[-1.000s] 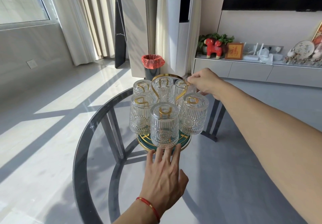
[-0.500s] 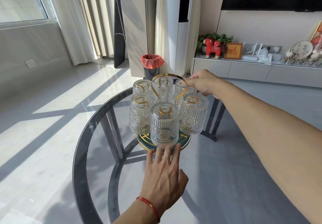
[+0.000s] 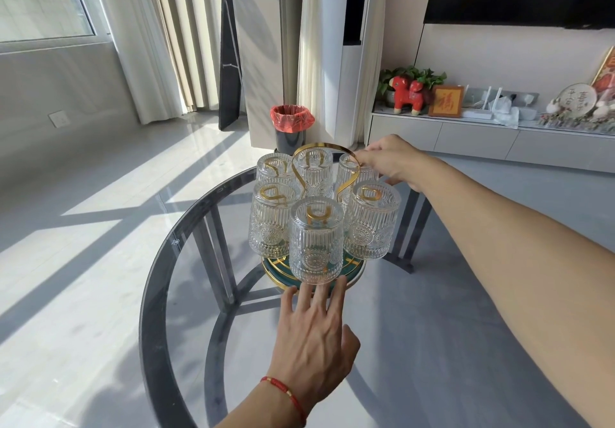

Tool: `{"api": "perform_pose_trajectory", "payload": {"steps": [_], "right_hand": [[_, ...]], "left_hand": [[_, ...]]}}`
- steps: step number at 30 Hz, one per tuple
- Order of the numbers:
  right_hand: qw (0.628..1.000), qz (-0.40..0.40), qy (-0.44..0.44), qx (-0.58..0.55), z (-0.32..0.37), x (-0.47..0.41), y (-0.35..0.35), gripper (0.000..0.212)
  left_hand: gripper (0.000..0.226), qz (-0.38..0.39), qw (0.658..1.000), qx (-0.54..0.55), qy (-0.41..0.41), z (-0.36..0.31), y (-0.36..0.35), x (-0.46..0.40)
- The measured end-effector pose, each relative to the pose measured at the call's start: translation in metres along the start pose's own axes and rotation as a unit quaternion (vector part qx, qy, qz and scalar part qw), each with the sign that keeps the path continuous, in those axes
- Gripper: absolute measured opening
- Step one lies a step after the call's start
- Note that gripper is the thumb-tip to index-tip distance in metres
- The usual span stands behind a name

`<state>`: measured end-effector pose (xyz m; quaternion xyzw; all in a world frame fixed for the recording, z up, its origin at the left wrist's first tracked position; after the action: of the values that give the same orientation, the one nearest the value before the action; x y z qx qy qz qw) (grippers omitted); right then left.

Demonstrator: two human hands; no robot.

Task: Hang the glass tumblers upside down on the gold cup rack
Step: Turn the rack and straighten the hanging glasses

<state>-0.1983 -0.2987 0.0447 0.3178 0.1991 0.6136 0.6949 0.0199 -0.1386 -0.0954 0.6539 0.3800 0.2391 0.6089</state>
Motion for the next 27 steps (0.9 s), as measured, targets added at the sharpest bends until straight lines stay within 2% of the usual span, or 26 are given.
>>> {"api": "perform_pose_trajectory", "payload": {"steps": [12,16,20,24,27], "right_hand": [[1.0,0.012,-0.004,-0.007,-0.002,-0.003,-0.001,0.048],[0.998,-0.045,0.05,0.004,0.007,0.0,0.009,0.035],[0.984,-0.086,0.154,0.025,0.039,0.011,0.012,0.045],[0.978,0.03,0.203,-0.04,0.073,0.023,-0.007,0.053],[0.973,0.113,0.201,0.009,0.088,0.027,-0.025,0.062]], "left_hand": [[0.069,0.0,1.0,-0.005,0.004,0.0,-0.001,-0.001],[0.069,-0.002,1.0,-0.002,0.001,0.0,-0.001,0.0],[0.069,-0.006,1.0,-0.003,0.001,0.001,-0.002,-0.001],[0.07,-0.008,1.0,-0.004,-0.005,0.001,-0.003,-0.001],[0.071,-0.007,1.0,-0.003,-0.007,0.001,-0.003,-0.001]]}}
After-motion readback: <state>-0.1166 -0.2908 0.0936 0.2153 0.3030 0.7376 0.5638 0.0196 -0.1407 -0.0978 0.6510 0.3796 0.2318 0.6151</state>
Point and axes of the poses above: each hand's wrist, its own x-axis away from the middle knuckle, its own y-axis out of the back of the hand, z = x × y, the point moved 5 cm from there along -x, towards the middle knuckle, and after that the axes turned 10 degrees about z, right-handed, at the moved point
